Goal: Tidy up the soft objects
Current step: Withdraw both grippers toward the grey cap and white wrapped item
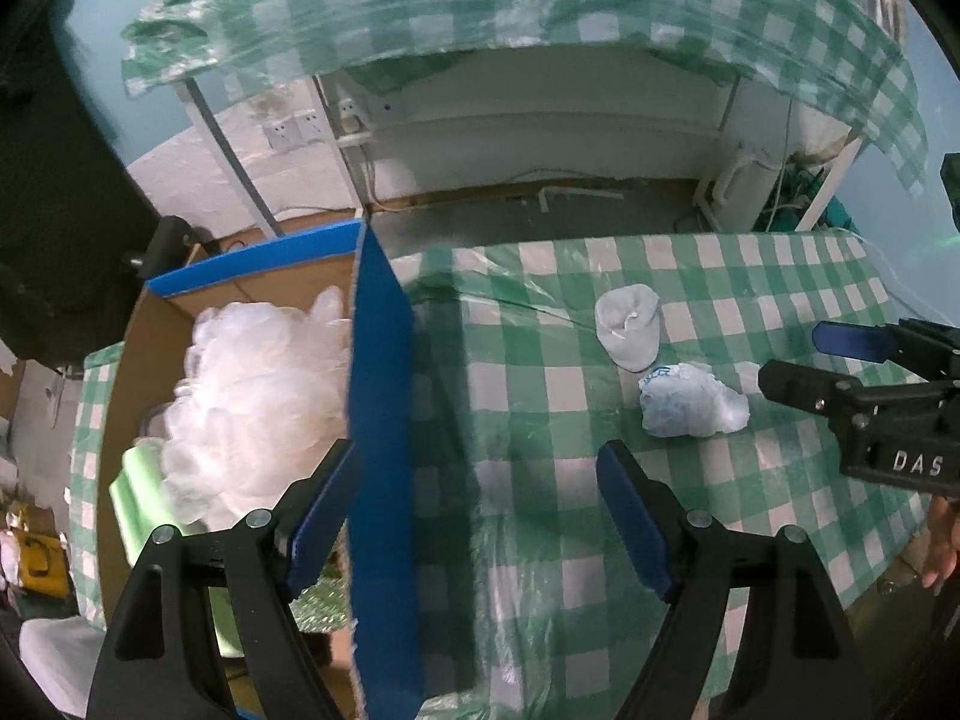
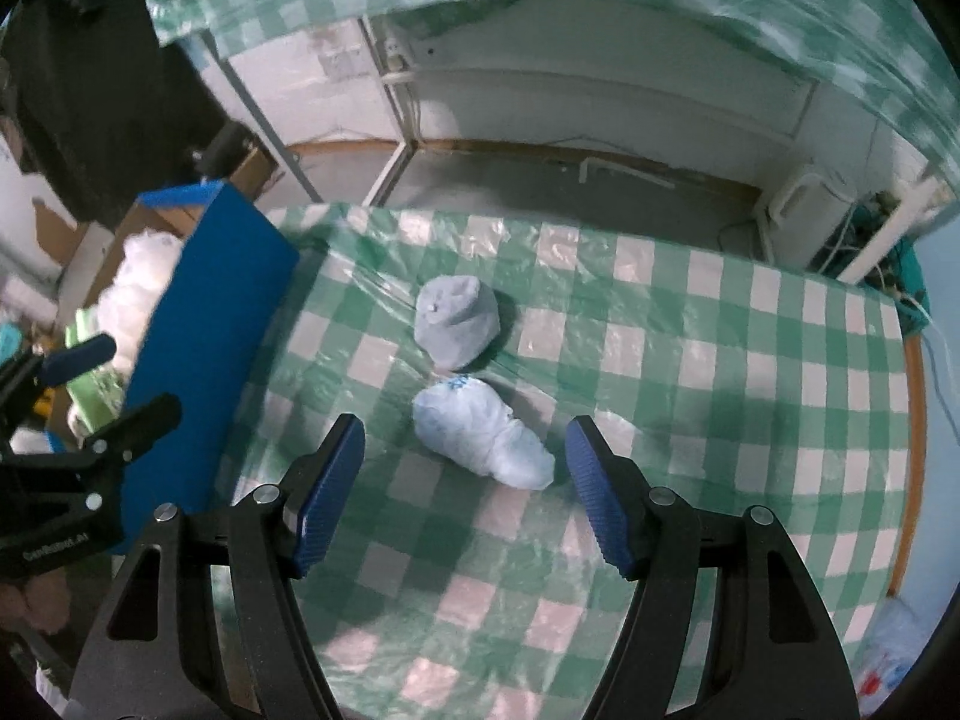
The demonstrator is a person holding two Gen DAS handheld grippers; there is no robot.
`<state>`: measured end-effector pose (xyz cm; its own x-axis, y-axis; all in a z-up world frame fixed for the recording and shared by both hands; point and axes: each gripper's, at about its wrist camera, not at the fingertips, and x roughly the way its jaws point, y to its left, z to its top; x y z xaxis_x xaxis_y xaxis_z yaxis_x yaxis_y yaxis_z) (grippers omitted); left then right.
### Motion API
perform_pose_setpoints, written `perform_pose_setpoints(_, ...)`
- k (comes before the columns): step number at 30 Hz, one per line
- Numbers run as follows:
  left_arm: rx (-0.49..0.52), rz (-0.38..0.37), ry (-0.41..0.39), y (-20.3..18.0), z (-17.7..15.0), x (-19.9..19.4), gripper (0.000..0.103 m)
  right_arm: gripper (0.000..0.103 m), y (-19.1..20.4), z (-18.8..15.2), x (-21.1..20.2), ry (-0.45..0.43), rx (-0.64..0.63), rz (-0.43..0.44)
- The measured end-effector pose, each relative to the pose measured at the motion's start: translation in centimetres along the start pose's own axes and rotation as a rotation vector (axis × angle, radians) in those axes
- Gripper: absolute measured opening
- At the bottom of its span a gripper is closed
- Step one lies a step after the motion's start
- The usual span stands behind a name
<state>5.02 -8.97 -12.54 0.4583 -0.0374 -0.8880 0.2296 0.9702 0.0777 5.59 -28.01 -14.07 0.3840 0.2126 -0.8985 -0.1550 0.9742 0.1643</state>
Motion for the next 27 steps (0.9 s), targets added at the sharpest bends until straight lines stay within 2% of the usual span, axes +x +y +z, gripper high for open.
perform_pose_setpoints(11, 0.021, -0.004, 0.084, -1.1, 0.5, 4.6, 0.082, 0.07, -0.7, 0.5, 4.6, 0.062, -0.004, 0.013)
perform_pose_setpoints(15, 0.027, -0.009, 0.113, -1.3, 0.3, 5.8, 0.082, 0.07, -0.8, 0.1, 5.8, 0.09, -0.02, -0.008)
perform_pose_setpoints(27, 0.093, 0.035, 0.097, -3.0, 0.2, 6.6, 0.087, 0.07, -0.3, 0.0, 8.4, 0.15, -0.063, 0.016)
